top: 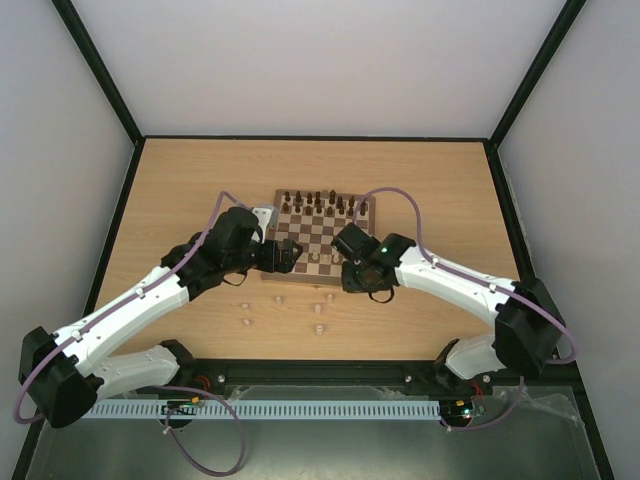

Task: Set up the chess pieces on the board
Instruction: Place the chess piece on the chessboard.

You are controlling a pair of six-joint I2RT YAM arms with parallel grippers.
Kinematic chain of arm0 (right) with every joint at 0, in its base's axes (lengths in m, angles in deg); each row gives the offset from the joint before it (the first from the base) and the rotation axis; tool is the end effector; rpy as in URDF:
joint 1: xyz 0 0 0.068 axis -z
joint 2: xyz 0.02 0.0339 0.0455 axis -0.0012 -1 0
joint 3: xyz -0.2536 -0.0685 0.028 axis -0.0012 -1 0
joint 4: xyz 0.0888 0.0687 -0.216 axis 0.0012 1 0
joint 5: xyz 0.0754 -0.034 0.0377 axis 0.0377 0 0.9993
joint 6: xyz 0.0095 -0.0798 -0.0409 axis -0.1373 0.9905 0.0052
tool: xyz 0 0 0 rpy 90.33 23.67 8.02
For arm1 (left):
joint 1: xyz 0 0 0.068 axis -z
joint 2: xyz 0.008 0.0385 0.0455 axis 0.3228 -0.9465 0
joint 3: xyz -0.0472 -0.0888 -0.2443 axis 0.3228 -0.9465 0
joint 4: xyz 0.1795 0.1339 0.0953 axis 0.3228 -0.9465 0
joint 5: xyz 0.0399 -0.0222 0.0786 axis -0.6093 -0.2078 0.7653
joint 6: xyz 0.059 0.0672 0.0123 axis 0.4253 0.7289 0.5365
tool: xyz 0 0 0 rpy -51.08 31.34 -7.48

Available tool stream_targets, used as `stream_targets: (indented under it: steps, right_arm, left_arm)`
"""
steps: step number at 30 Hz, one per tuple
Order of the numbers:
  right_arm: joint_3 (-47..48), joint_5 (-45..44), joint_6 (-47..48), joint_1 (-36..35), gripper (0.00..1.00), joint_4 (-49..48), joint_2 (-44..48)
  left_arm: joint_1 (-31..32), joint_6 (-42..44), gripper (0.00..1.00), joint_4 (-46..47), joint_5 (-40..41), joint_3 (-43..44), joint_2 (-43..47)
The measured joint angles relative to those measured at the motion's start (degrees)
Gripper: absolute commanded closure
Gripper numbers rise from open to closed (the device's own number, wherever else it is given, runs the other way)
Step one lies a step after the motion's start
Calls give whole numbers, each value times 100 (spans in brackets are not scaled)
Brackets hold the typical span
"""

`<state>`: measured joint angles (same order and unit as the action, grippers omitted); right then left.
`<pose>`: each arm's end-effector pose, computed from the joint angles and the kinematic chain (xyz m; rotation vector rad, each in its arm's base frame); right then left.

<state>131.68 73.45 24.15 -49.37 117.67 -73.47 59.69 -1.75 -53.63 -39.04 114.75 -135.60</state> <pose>0.1904 0.2029 0.1910 -0.0655 2.6732 0.3554 0.1929 -0.1772 0.2653 0.2974 2.2610 -0.7760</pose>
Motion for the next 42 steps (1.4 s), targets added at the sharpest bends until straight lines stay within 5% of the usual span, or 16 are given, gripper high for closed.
stream_targets:
  steps: [14,42]
  right_arm:
    - [1270,-203,752,94,89,240,-1458]
    - [1429,-79,1303,472,86,356,-1886]
  left_arm:
    - [0,-46,1,-155,144,0,98]
    - [0,-63,1,-234,155,0,157]
